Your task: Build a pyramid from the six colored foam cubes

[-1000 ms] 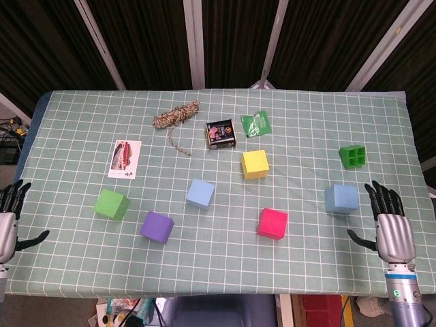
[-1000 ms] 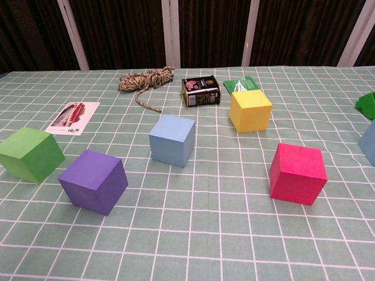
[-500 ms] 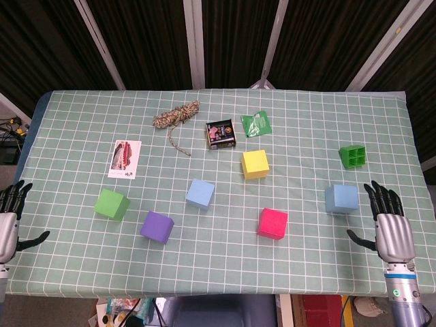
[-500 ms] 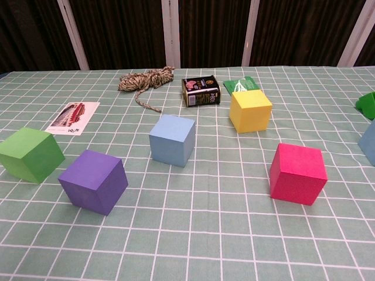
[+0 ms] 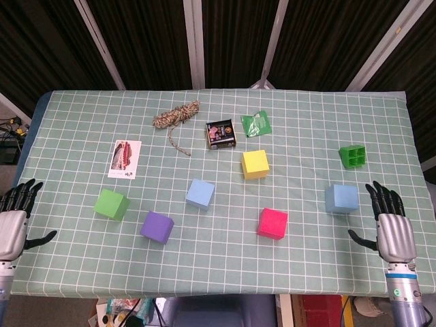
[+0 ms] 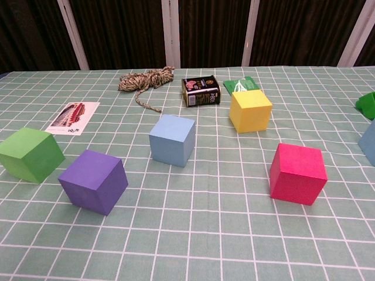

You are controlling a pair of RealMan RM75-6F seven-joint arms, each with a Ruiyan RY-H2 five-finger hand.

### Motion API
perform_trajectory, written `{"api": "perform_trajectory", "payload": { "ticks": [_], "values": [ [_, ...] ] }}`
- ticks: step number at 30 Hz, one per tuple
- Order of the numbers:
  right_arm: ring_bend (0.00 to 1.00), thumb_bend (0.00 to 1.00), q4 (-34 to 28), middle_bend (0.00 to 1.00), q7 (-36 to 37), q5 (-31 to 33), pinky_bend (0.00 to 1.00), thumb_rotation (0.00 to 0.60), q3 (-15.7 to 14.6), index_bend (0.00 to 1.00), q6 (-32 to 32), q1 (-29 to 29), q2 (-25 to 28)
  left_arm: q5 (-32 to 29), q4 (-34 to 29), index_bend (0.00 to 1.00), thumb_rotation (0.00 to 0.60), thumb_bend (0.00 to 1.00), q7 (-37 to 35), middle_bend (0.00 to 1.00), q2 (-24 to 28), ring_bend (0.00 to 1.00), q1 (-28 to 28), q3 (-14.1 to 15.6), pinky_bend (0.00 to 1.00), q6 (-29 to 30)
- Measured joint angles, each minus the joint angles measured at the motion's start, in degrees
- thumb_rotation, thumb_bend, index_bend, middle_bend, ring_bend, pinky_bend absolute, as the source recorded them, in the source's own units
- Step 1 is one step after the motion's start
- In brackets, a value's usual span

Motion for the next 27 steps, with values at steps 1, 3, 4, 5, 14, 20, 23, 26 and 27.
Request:
{"api": "perform_trajectory", "payload": {
  "ticks": [1, 3, 4, 5, 14, 20, 23, 26, 27],
  "values": [
    [0.00, 0.18, 0.04, 0.00, 0.05, 0.20, 0.00, 0.600, 0.10, 0.00, -0.09, 0.03, -0.02, 0.12, -0.57, 0.00, 0.600, 0.03, 0.58, 0.00, 0.18, 0.00, -0.50, -0.07, 0.00, -0.61],
    [0.00, 0.18, 0.12, 0.00, 0.01, 0.59, 0.00, 0.600, 0.26, 0.00, -0.38, 0.13, -0.10, 0.33, -1.61, 0.00, 0.600, 0.03, 1.62, 0.02, 0.49, 0.00, -1.41, -0.16, 0.00, -1.85],
    [0.00, 0.18, 0.14, 0.00, -0.04, 0.68, 0.00, 0.600, 0.27, 0.00, -0.49, 0.17, -0.14, 0.48, -2.44, 0.00, 0.600, 0.04, 2.32, 0.03, 0.73, 0.00, -2.12, -0.19, 0.00, -2.90],
    [0.00, 0.18, 0.15, 0.00, -0.13, 0.78, 0.00, 0.600, 0.28, 0.00, -0.61, 0.21, -0.18, 0.56, -3.13, 0.00, 0.600, 0.04, 2.89, 0.04, 0.92, 0.00, -2.69, -0.22, 0.00, -3.80],
    [0.00, 0.18, 0.05, 0.00, -0.18, 1.58, 0.00, 0.600, 0.64, 0.00, -0.81, 0.25, -0.22, -0.09, -9.23, 0.01, 0.600, 0.06, 11.63, 0.13, 1.49, 0.00, -10.17, -0.42, 0.00, -15.15],
    [0.00, 0.18, 0.00, 0.00, -0.09, 2.11, 0.00, 0.600, 0.88, 0.00, -0.93, 0.25, -0.13, -2.60, -12.46, 0.01, 0.600, 0.06, 16.66, 0.15, 0.00, 0.00, -14.45, -0.53, 0.00, -20.89],
    [0.00, 0.18, -0.12, 0.00, 0.04, 2.27, 0.00, 0.600, 1.01, 0.00, -0.93, 0.24, -0.07, -4.54, -13.53, 0.01, 0.600, 0.06, 19.55, 0.16, -1.12, 0.00, -16.21, -0.58, 0.00, -22.82],
    [0.00, 0.18, -0.26, 0.00, 0.12, 2.38, 0.00, 0.600, 1.06, 0.00, -0.98, 0.25, -0.03, -6.69, -14.27, 0.01, 0.600, 0.06, 22.21, 0.16, -2.40, 0.00, -17.68, -0.57, 0.00, -24.21],
    [0.00, 0.18, -0.32, 0.00, 0.15, 2.39, 0.00, 0.600, 1.06, 0.00, -1.07, 0.27, -0.01, -7.27, -14.37, 0.01, 0.600, 0.06, 23.01, 0.16, -2.80, 0.00, -18.06, -0.56, 0.00, -24.46]
  ]
}}
